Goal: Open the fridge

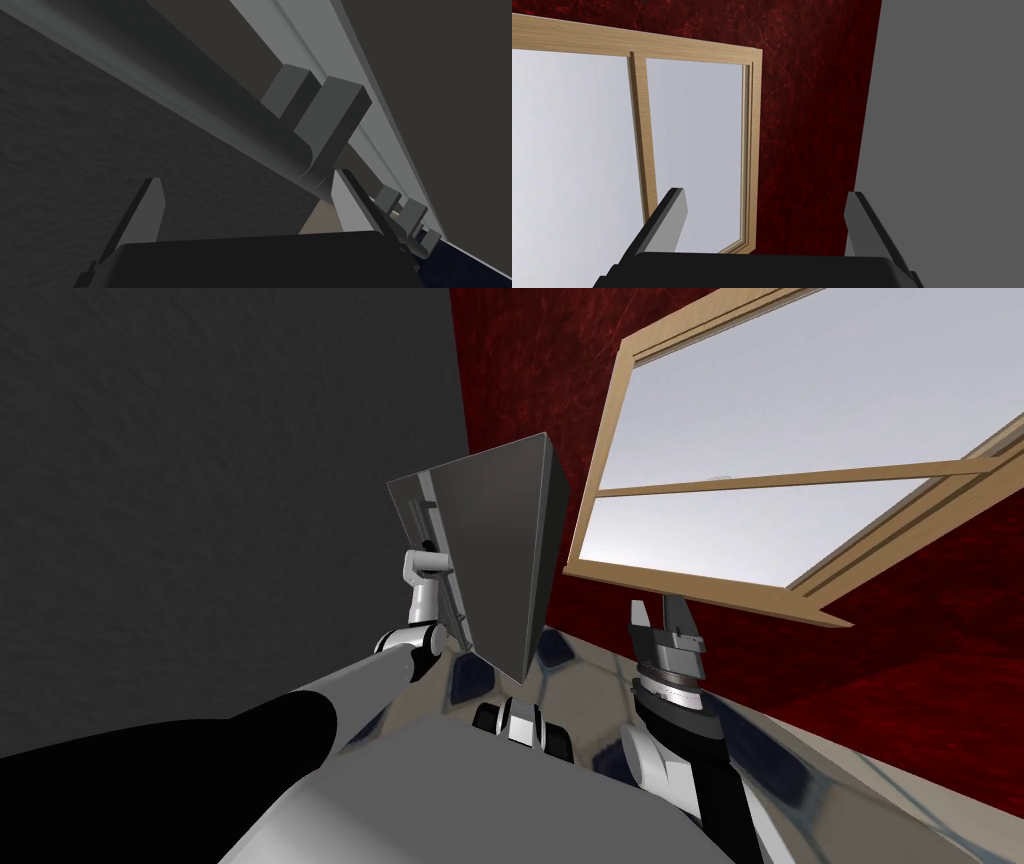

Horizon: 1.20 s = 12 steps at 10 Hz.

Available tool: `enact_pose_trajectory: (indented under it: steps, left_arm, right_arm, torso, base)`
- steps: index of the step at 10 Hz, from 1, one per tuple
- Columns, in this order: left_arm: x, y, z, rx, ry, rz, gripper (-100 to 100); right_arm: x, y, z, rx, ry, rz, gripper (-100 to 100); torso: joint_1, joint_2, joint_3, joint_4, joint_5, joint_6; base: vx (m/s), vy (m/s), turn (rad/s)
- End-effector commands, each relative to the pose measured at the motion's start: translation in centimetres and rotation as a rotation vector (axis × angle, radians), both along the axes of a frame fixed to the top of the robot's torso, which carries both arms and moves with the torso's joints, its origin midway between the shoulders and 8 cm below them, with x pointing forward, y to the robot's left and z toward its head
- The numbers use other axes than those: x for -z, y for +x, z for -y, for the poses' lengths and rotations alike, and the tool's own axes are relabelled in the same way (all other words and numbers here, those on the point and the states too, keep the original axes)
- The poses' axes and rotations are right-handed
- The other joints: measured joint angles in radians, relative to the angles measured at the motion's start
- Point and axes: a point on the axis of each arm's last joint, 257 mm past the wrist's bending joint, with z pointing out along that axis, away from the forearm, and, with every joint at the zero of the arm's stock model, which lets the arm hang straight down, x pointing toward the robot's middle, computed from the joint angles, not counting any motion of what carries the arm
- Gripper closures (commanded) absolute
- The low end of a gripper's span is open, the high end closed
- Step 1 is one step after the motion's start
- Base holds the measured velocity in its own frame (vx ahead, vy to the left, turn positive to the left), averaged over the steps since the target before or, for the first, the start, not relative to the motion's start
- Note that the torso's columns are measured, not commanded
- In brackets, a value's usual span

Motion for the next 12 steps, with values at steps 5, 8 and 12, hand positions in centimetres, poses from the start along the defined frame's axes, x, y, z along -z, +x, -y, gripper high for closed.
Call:
enact_pose_trajectory:
  steps: [5,8,12]
  left_arm:
    - [-0.9,0.0,0.5,0.003,-0.022,-0.02,100]
    - [-0.9,-3.3,-2.4,-0.117,-0.026,-0.023,100]
    - [-1.0,-6.8,-5.0,-0.24,-0.028,-0.021,100]
  right_arm:
    - [0.0,0.0,0.0,0.0,0.0,0.0,0]
    - [0.0,0.0,0.0,0.0,0.001,0.0,0]
    - [0.0,0.0,0.0,0.0,0.0,0.0,0]
  torso:
    - [-0.002,0.003,0.002,0.001,-0.001,0.0]
    - [-0.004,0.007,0.004,0.002,-0.001,-0.005]
    - [0.002,0.0,0.0,0.0,0.001,0.0]
  base:
    - [0.027,0.032,-0.024]
    - [-0.076,-0.169,0.116]
    - [-0.094,-0.151,0.082]
